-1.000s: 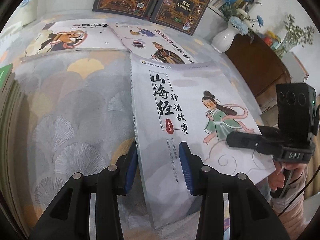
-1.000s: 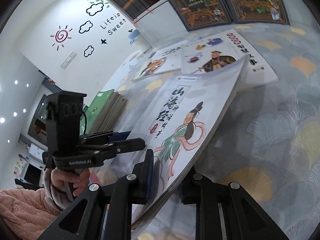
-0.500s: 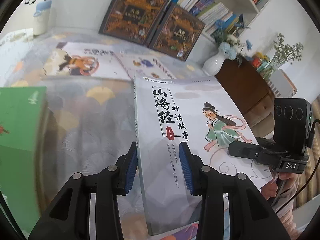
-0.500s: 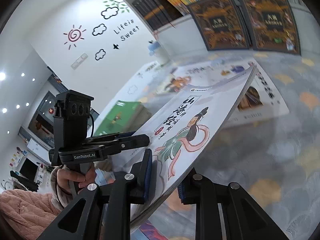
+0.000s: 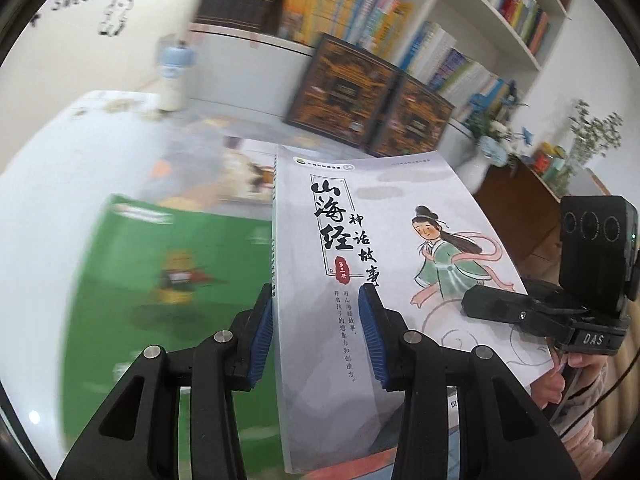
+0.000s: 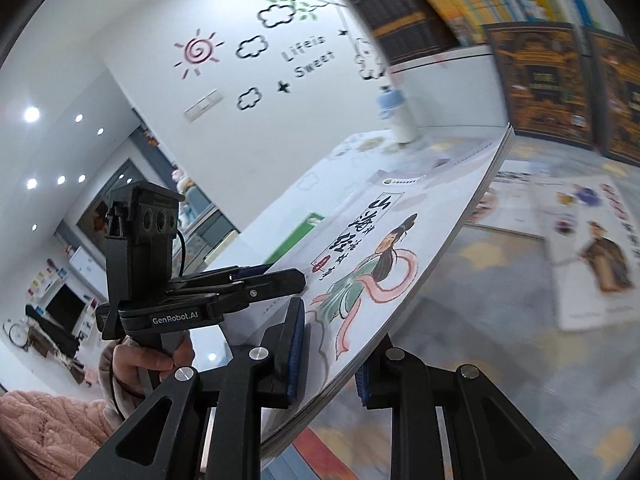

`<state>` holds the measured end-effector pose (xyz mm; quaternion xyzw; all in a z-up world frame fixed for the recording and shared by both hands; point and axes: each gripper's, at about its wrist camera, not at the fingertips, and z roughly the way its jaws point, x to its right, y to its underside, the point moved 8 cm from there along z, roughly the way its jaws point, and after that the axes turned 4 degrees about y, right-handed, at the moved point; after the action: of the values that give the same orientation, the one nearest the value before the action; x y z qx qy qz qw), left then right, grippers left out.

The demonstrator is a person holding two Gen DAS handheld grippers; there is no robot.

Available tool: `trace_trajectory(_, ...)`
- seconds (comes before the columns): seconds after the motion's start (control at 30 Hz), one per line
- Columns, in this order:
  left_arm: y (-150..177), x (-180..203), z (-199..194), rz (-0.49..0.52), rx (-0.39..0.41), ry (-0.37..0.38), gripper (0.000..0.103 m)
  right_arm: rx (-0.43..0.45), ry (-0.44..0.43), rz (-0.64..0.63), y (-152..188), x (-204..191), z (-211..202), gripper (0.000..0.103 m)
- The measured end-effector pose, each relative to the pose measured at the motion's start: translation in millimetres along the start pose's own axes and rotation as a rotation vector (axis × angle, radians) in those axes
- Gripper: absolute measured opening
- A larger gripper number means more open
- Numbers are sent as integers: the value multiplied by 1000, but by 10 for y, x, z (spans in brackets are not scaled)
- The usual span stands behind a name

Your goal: Organize books

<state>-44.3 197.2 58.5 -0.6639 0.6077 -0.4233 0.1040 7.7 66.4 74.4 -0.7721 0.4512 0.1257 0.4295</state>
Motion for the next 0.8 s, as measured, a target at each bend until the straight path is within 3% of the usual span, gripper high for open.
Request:
trace_trajectory(0.37,176,-825,-381,-88,24,-156,38,-65,-94,-18,52,-572,864,21)
trace_trajectory(0.8,388,-1120,-462,-116,19,-263,42,-104,-115,11,218,-647,1185,21)
